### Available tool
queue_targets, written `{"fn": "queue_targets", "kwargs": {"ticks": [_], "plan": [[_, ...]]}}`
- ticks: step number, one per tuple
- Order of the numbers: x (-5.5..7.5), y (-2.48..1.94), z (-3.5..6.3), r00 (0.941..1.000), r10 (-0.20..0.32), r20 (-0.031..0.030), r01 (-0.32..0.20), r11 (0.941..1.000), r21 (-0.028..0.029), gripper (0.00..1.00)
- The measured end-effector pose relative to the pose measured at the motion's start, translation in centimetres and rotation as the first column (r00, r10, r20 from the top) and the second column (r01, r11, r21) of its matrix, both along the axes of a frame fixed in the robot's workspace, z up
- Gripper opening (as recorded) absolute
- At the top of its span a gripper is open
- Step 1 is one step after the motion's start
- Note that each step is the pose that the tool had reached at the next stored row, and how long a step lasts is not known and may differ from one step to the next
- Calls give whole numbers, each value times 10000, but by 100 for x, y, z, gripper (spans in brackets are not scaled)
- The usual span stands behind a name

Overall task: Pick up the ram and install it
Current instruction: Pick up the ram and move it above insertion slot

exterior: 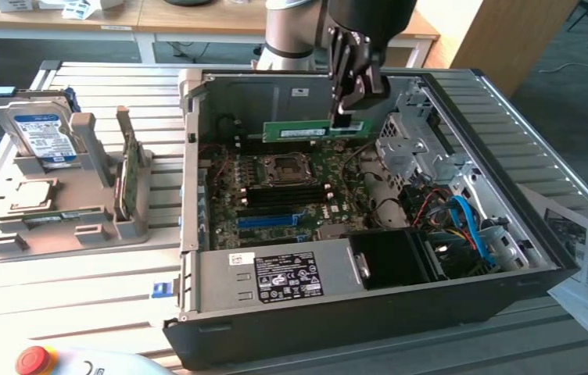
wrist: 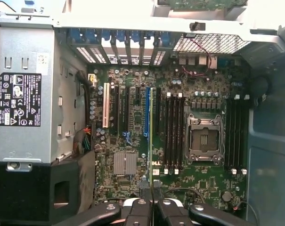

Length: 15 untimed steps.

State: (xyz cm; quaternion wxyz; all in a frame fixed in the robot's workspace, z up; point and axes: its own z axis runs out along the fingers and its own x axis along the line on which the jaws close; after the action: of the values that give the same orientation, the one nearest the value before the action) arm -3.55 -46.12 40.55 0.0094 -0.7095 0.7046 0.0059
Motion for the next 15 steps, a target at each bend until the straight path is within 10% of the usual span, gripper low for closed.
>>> {"fn": "queue_targets", "kwargs": {"ticks": [15], "plan": [[0, 249, -34, 9999, -108, 0, 108, 9999, 0, 12]]}}
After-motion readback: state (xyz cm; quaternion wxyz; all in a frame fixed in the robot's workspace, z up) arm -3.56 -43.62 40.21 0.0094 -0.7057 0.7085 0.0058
